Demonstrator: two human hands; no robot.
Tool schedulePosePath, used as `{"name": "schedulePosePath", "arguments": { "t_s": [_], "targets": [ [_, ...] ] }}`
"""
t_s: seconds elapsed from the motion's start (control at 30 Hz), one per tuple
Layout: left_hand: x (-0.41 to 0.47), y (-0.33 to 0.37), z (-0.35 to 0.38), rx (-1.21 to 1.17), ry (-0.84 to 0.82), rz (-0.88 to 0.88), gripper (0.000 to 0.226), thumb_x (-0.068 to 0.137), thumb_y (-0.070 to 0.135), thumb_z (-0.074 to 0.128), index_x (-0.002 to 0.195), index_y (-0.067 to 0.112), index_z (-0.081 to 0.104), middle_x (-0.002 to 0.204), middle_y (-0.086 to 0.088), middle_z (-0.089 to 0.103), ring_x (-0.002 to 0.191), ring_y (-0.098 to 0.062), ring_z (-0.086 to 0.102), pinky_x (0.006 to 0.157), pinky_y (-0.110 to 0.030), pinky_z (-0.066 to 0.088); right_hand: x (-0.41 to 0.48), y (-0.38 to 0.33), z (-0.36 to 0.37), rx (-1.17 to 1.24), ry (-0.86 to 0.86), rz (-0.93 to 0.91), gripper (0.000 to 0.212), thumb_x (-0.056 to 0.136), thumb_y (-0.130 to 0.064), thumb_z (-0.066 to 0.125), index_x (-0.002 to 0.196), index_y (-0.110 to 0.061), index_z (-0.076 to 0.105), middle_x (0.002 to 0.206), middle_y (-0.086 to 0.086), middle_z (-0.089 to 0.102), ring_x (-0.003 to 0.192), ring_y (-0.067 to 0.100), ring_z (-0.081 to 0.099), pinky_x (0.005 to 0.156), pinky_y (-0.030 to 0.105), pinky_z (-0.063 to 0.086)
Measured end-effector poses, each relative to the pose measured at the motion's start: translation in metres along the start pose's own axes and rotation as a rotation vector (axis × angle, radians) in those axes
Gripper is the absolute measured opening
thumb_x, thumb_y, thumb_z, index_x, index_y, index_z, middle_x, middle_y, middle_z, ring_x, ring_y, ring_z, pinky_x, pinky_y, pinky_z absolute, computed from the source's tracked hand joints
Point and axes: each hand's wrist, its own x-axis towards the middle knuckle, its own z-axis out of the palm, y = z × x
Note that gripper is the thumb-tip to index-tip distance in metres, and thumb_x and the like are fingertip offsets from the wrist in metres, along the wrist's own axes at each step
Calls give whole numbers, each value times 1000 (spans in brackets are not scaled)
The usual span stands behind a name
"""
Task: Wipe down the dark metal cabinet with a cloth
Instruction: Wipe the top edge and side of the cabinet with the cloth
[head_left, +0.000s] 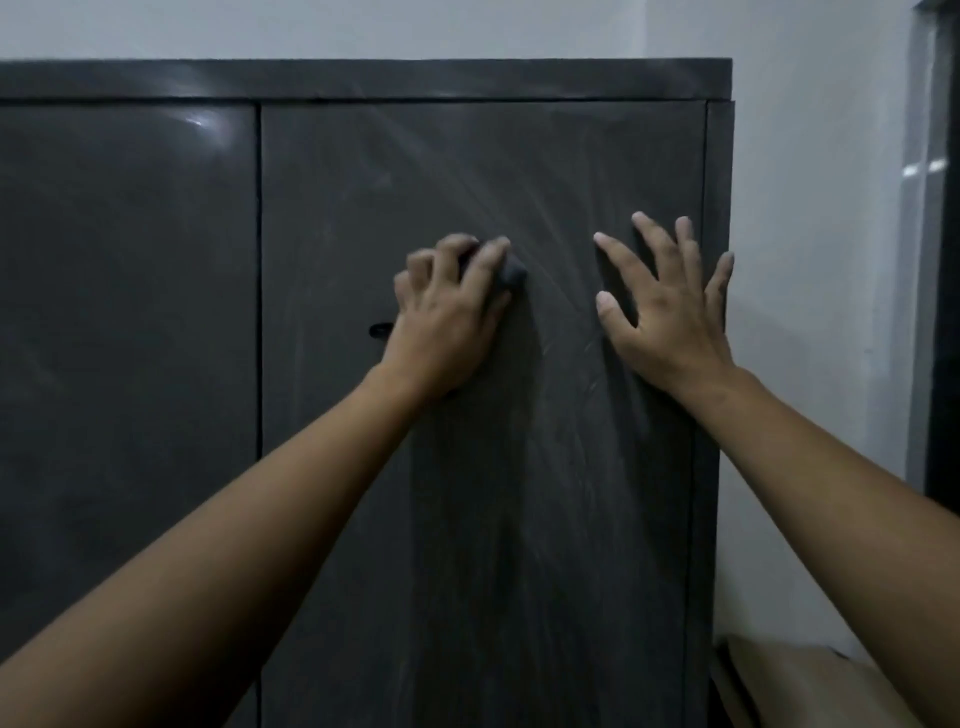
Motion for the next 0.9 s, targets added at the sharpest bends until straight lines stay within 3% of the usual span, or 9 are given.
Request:
{"name": "schedulePosePath", "arguments": {
  "t_s": [0.13,0.23,0.3,0.4,0.57,0.67,0.77,0.9],
  "targets": [
    [-10,-6,0,2,-32,61,50,101,48,43,149,36,35,146,-1,32,127,-26,25,107,-50,28,1,2,13,-14,62,-46,65,91,-48,36,155,-39,26,166,-3,10,154,28,-7,118,64,-9],
    [3,-21,-7,21,106,-16,49,99,48,45,147,37,41,143,1,42,121,-27,35,94,-42,32,-1,7,22,-51,130,-66,65,91,-46,36,155,-37,27,166,0,14,154,30,-2,119,64,-5],
    [16,-32,-13,67,211,-102,49,98,49,46,146,38,43,142,4,48,115,-27,40,84,-35,26,-1,7,24,-49,163,-67,65,90,-45,38,154,-37,30,165,0,18,154,31,2,119,64,-2],
    [38,-42,-17,30,300,-208,50,97,48,49,145,37,45,141,5,52,112,-28,43,81,-32,28,-3,6,25,-50,216,-72,63,88,-41,41,151,-38,37,163,2,24,153,34,9,120,64,2],
    [67,-24,-5,-95,402,-334,50,97,44,49,146,36,45,138,7,53,105,-21,35,83,-28,29,-3,7,26,46,312,191,60,89,-40,44,149,-38,37,161,15,18,150,44,8,119,63,11],
    [76,-4,3,-33,375,-267,51,98,47,45,148,36,41,144,8,49,107,-26,39,84,-32,31,-1,7,25,84,350,282,68,88,-45,46,153,-29,32,160,20,18,144,39,27,107,52,37],
    [78,21,12,15,302,-155,52,100,50,39,149,36,37,148,8,44,110,-27,39,86,-33,29,2,14,21,140,365,305,65,89,-44,48,151,-34,32,158,18,26,132,36,42,98,45,42],
    [64,43,19,64,222,-37,52,100,52,37,150,37,35,154,10,38,116,-25,39,86,-37,35,1,18,19,189,364,319,60,91,-41,45,150,-39,34,156,17,31,130,37,44,98,47,43]
  ]
}}
